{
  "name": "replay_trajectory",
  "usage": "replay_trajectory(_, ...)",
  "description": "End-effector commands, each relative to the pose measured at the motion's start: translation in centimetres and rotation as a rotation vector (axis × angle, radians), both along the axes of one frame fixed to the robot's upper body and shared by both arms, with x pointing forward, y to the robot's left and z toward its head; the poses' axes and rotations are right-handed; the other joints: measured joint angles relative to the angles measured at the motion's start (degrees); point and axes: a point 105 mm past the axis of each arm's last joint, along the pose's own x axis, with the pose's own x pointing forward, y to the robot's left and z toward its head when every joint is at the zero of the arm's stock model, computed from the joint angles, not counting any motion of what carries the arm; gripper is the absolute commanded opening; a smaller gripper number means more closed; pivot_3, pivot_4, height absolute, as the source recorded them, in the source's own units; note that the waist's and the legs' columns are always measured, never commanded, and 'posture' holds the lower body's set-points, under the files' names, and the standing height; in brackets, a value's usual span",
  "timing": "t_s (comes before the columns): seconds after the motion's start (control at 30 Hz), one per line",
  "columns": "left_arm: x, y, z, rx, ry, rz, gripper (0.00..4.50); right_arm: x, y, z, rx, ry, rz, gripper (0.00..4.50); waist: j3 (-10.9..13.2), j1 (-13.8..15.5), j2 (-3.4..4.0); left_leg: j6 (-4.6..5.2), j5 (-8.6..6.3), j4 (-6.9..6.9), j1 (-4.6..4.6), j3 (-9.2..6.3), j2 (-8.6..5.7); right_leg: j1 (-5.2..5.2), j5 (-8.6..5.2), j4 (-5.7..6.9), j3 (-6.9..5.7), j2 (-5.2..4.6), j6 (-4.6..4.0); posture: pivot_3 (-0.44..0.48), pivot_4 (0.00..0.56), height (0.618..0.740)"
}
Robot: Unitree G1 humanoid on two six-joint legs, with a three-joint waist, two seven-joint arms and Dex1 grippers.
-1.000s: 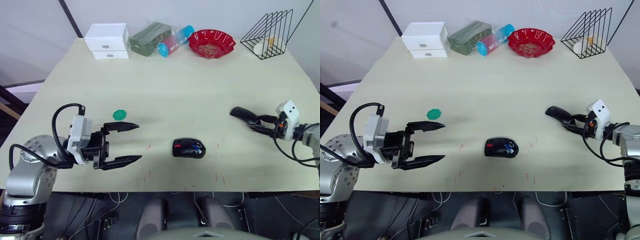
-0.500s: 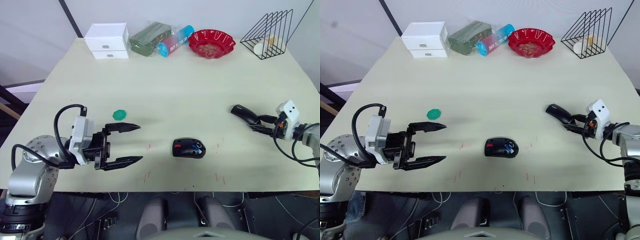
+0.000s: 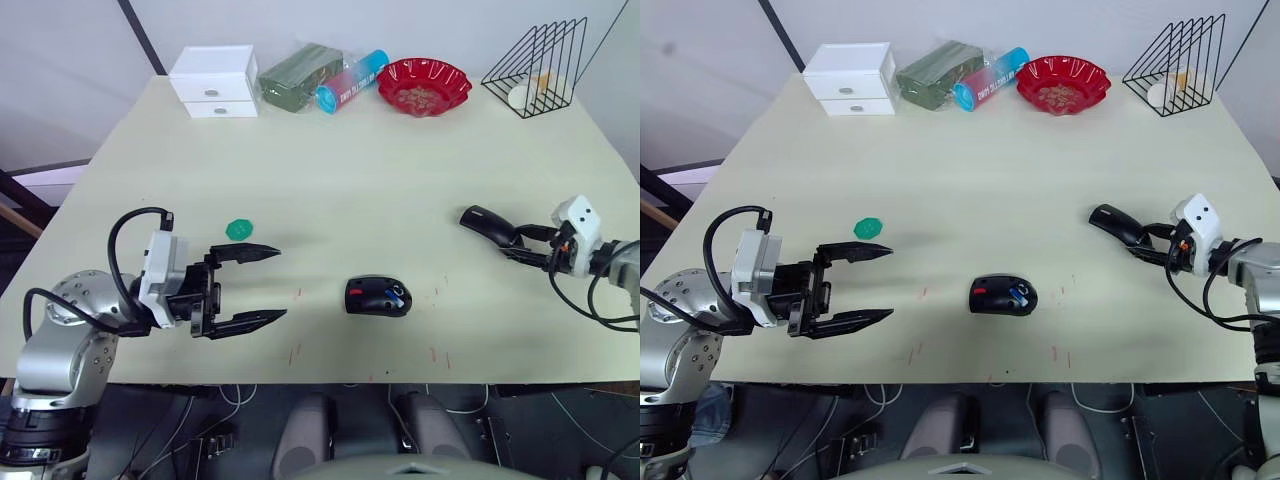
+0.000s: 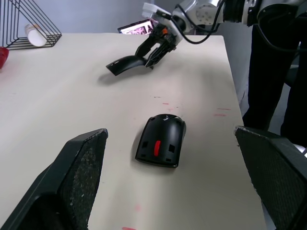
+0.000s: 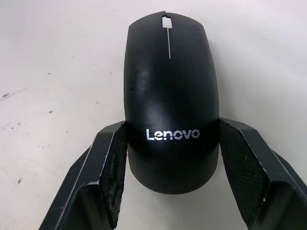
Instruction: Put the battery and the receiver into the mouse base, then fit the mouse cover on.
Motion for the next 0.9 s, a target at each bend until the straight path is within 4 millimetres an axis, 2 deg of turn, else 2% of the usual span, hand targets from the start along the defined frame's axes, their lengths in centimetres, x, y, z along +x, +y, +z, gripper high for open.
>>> replay_trajectory(0.03,-0.4,-0.3,0.4,0.004,-0.022,-0.015,4.5,-1.2,1.6,2.2,-0.063,-0.019,0.107,2.35,0.0,0.0,0.02,0.0,0.0,-0.01,-0.01,-0.01,0.0,-0.01,0.0,0.0,0.0,0.0,0.0,0.0,0.15,0.74)
replay_trajectory(0.2,-0.5,-0.3,0.2,0.011,-0.018,-0.017,4.5,-2.6,3.8,3.5,-0.126,-0.016,0.202,2.35,0.1,-0.1,0.02,0.0,0.0,-0.02,-0.02,0.01,0.02,-0.05,0.0,0.01,0.01,0.0,0.0,0.0,0.15,0.74)
replay_trajectory(0.3,-0.6,-0.7,0.2,0.004,-0.02,-0.02,4.5,-3.4,5.9,4.4,-0.185,-0.01,0.264,2.35,0.1,0.0,0.01,0.0,0.0,-0.02,-0.02,0.01,0.02,-0.05,0.0,0.0,0.01,0.0,0.0,0.0,0.15,0.74)
replay_trajectory(0.6,-0.8,-0.4,-0.2,0.025,-0.014,-0.015,4.5,-6.4,11.3,5.3,-0.255,0.044,0.428,2.35,0.2,0.0,-0.11,0.0,0.0,-0.03,-0.07,-0.02,0.05,-0.11,-0.01,-0.02,-0.02,-0.04,-0.01,0.0,0.15,0.74)
replay_trajectory(0.9,-0.4,0.5,-0.5,0.047,-0.006,-0.014,4.5,-7.5,14.2,5.3,-0.338,0.095,0.481,2.35,0.3,0.0,-0.21,-0.01,0.0,-0.03,-0.15,0.03,0.06,-0.22,-0.05,-0.02,-0.04,-0.09,-0.09,0.0,0.15,0.74)
